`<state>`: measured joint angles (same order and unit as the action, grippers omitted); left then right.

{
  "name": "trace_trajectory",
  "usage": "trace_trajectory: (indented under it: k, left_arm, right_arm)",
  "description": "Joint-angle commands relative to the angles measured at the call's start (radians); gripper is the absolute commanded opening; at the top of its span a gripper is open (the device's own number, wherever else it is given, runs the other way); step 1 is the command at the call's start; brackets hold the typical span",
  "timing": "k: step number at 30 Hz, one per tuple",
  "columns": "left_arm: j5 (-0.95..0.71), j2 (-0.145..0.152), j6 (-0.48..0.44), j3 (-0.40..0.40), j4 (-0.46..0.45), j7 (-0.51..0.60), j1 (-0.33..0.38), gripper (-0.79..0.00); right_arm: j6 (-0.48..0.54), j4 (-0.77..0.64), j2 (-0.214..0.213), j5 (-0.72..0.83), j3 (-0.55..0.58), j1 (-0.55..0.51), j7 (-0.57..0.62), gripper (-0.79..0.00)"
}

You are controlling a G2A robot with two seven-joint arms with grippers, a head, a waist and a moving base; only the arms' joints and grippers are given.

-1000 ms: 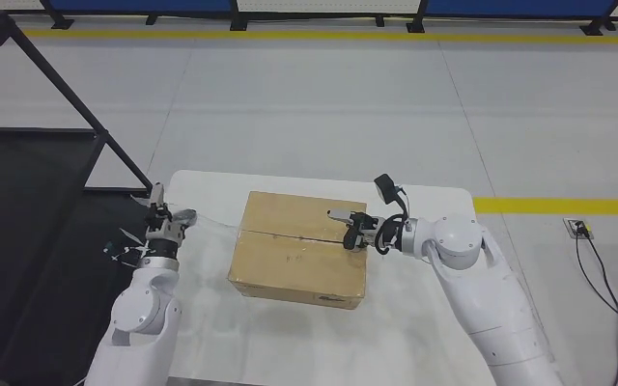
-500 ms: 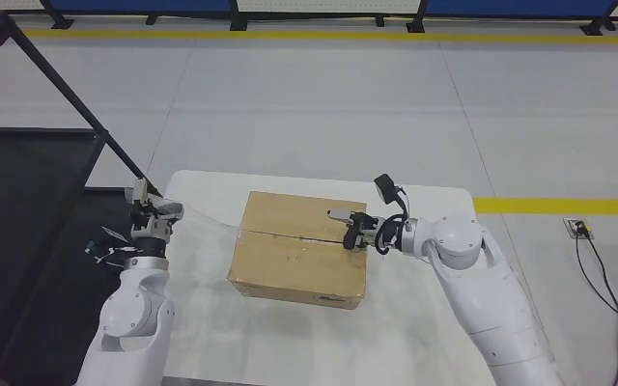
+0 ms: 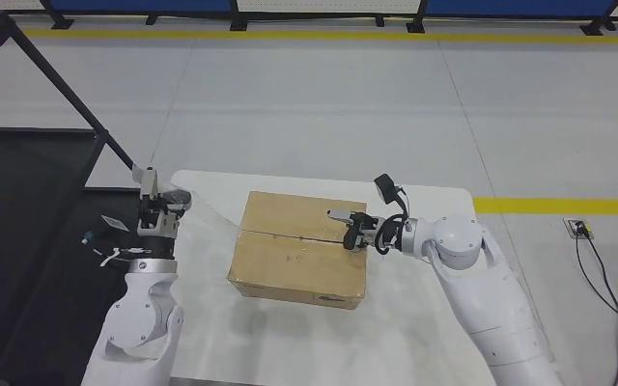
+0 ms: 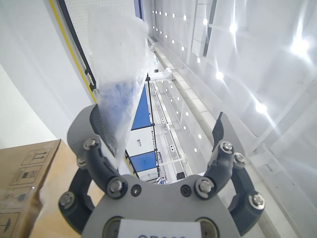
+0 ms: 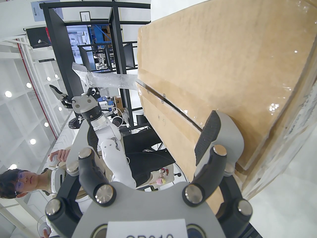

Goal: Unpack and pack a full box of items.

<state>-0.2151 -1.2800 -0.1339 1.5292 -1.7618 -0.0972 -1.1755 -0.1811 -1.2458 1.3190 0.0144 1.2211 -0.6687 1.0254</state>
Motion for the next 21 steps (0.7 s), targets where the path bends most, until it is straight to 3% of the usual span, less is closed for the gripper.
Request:
trace_trajectory:
  k: [1, 12, 21]
  left_arm:
    - [0.008, -0.001, 0.000, -0.009, -0.009, 0.005, 0.001, 0.000]
    - [0.074, -0.011, 0.000, -0.089, -0.062, 0.049, -0.007, 0.000]
    - [0.157, -0.021, 0.011, -0.161, -0.045, 0.047, 0.020, 0.000]
  right_arm:
    - [0.007, -0.016, -0.001, 0.006, 0.002, -0.018, -0.020, 0.000]
    - [0.003, -0.106, -0.022, 0.030, 0.050, -0.091, -0.044, 0.000]
    - [0.028, -0.141, -0.039, 0.063, 0.085, -0.131, -0.013, 0.000]
